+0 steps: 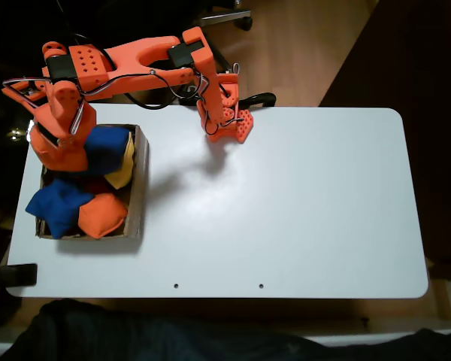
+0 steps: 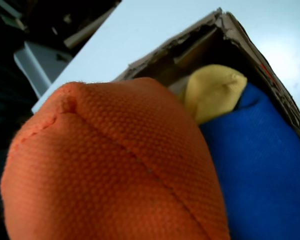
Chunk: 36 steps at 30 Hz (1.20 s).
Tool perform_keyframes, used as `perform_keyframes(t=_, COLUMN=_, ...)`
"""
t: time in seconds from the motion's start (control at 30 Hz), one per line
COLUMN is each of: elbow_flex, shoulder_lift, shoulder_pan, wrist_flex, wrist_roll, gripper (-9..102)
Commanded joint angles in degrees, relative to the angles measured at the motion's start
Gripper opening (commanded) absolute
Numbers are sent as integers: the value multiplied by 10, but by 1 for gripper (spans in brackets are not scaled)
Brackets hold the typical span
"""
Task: Grasp a bag and put it in the box.
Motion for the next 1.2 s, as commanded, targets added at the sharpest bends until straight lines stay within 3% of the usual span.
perform_keyframes(t=0.0, elbow_flex=-50, shoulder_lift=6, shoulder_pan=8, wrist_flex=2, wrist_roll=-1, gripper=13)
perform_keyframes(t=0.27, elbow_flex=-47, shoulder_lift=0, shoulder_pan=7, wrist_flex=18, wrist_roll=-8, gripper=23)
perform_keyframes(t=1.17, elbow_flex=50, shoulder_lift=102, shoulder_pan=-19, wrist_flex=2, wrist_roll=-42, gripper=40)
